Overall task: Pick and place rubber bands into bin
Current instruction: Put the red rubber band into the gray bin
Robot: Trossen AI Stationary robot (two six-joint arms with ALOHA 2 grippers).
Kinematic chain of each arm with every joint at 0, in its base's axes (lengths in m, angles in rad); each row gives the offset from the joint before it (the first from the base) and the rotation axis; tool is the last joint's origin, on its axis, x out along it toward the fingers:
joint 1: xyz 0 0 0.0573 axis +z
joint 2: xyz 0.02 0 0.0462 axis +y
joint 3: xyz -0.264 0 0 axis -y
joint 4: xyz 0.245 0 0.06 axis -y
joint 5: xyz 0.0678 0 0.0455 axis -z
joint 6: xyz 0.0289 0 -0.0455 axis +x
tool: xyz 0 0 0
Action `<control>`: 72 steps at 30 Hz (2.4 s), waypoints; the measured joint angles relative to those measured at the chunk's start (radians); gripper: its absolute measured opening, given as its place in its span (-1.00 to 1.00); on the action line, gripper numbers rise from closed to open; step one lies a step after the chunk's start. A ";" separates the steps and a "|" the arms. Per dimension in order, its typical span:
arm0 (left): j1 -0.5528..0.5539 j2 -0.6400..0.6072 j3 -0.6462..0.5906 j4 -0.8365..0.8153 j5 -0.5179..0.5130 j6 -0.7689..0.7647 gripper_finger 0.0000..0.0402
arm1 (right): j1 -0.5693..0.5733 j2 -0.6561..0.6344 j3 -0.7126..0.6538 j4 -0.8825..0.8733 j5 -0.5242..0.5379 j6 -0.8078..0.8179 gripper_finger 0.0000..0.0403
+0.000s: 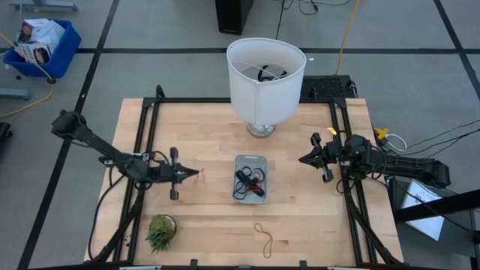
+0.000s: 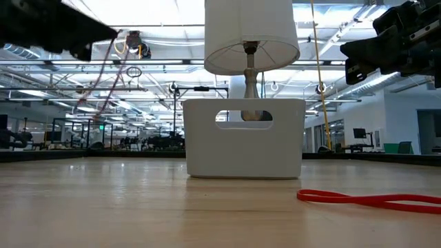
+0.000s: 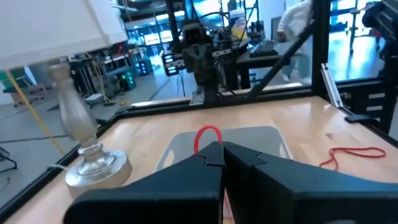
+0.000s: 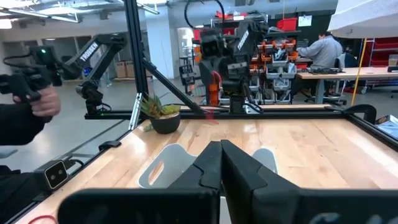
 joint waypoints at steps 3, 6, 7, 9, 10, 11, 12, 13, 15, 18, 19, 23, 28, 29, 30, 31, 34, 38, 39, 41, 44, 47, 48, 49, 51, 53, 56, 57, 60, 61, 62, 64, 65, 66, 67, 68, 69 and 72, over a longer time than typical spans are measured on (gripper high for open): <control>0.011 0.000 -0.065 0.098 0.001 0.003 -1.00 | 0.000 0.000 0.000 0.000 0.000 0.000 -1.00; 0.032 0.000 -0.104 0.154 0.000 -0.009 -1.00 | 0.000 0.000 0.000 0.000 0.000 -0.001 -1.00; 0.040 0.000 -0.110 0.161 0.000 -0.015 -1.00 | 0.000 0.000 0.000 0.000 0.001 -0.002 -1.00; 0.058 0.000 -0.108 0.168 0.001 -0.040 -1.00 | 0.000 0.000 0.000 0.000 0.001 -0.002 -1.00; 0.069 0.001 -0.102 0.167 0.001 -0.057 -1.00 | 0.000 0.000 0.000 0.000 0.001 -0.003 -1.00; 0.081 0.002 -0.095 0.166 0.009 -0.070 -1.00 | 0.000 0.000 0.000 0.000 0.001 -0.003 -1.00; 0.094 0.001 -0.083 0.160 0.025 -0.079 -1.00 | 0.000 0.000 0.000 0.000 0.001 -0.003 -1.00; 0.107 0.001 -0.066 0.144 0.044 -0.087 -1.00 | 0.000 0.000 0.000 0.000 0.001 -0.003 -1.00; 0.131 0.001 -0.017 0.082 0.080 -0.092 -1.00 | 0.000 0.000 0.000 0.000 0.002 -0.003 -1.00; 0.165 0.021 0.080 -0.029 0.123 -0.095 -1.00 | 0.000 0.000 0.000 0.000 0.002 -0.003 -1.00; 0.177 0.039 0.115 -0.059 0.146 -0.095 -1.00 | 0.000 0.000 0.000 0.000 0.002 -0.003 -1.00; 0.233 0.149 0.251 -0.158 0.256 -0.095 -1.00 | 0.000 0.000 0.000 0.000 0.003 -0.003 -1.00; 0.292 0.357 0.417 -0.180 0.376 -0.068 -1.00 | 0.000 0.000 0.000 0.001 0.003 0.004 -1.00; 0.301 0.399 0.452 -0.179 0.405 -0.058 -1.00 | 0.000 0.000 0.000 0.001 0.003 0.007 -1.00; 0.312 0.443 0.487 -0.179 0.435 -0.048 -1.00 | 0.000 0.000 0.000 0.001 0.003 0.007 -1.00; 0.323 0.484 0.520 -0.182 0.465 -0.041 -1.00 | 0.000 0.000 0.000 0.001 0.003 0.007 -1.00; 0.371 0.602 0.616 -0.210 0.540 -0.034 -1.00 | 0.000 0.000 0.000 0.001 0.003 0.007 -1.00; 0.427 0.740 0.709 -0.264 0.595 -0.035 -1.00 | 0.000 0.000 0.000 0.001 0.003 0.008 -1.00; 0.437 0.768 0.722 -0.271 0.601 -0.029 -1.00 | 0.000 0.000 0.000 0.001 0.003 0.008 -1.00; 0.457 0.817 0.741 -0.278 0.622 -0.027 -1.00 | 0.000 0.000 0.000 0.001 0.003 0.008 -1.00; 0.488 0.870 0.767 -0.303 0.661 -0.048 -1.00 | 0.000 0.000 0.000 0.001 0.003 0.007 -1.00; 0.505 0.905 0.784 -0.358 0.662 -0.062 -1.00 | 0.000 0.000 0.000 0.001 0.003 0.001 -1.00; 0.508 0.910 0.785 -0.371 0.662 -0.062 -1.00 | 0.000 0.000 0.000 0.001 0.003 0.000 -1.00; 0.512 0.913 0.785 -0.379 0.661 -0.062 -0.99 | 0.000 0.000 0.000 0.001 0.003 0.000 -1.00; 0.515 0.914 0.786 -0.381 0.660 -0.066 -0.96 | 0.000 0.000 0.000 0.001 0.003 0.000 -1.00; 0.518 0.911 0.787 -0.383 0.661 -0.076 -0.89 | 0.000 0.000 0.000 0.003 0.003 0.000 -1.00; 0.518 0.909 0.787 -0.375 0.657 -0.081 -0.74 | 0.000 0.000 0.000 0.013 0.003 0.000 -1.00; 0.518 0.908 0.787 -0.370 0.658 -0.087 -0.69 | 0.000 0.000 0.000 0.014 0.003 0.000 -1.00; 0.518 0.884 0.787 -0.387 0.676 -0.099 -0.48 | 0.000 0.000 0.000 0.013 0.003 0.000 -1.00; 0.517 0.879 0.789 -0.386 0.678 -0.102 -0.41 | 0.000 0.000 0.000 0.012 0.003 0.001 -1.00; 0.517 0.868 0.789 -0.405 0.679 -0.106 -0.33 | 0.000 0.000 0.000 0.011 0.003 0.005 -1.00; 0.516 0.844 0.786 -0.443 0.679 -0.103 -0.18 | 0.000 0.000 0.000 0.009 0.003 0.010 -1.00; 0.513 0.833 0.787 -0.440 0.678 -0.086 -0.12 | 0.000 0.000 0.000 0.008 0.003 0.011 -1.00; 0.508 0.807 0.787 -0.466 0.668 -0.069 -0.07 | 0.000 0.000 0.000 0.008 0.003 0.011 -1.00; 0.499 0.777 0.787 -0.507 0.643 -0.052 -0.05 | 0.000 0.001 0.000 0.008 0.003 0.011 -1.00; 0.485 0.752 0.787 -0.529 0.619 -0.025 -0.04 | 0.000 0.001 0.000 0.007 0.003 0.013 -1.00; 0.468 0.728 0.789 -0.550 0.590 0.013 -0.06 | 0.000 0.000 0.000 0.002 0.003 0.016 -1.00; 0.415 0.637 0.758 -0.612 0.467 0.107 -0.27 | 0.000 0.000 0.000 0.010 0.003 0.019 -1.00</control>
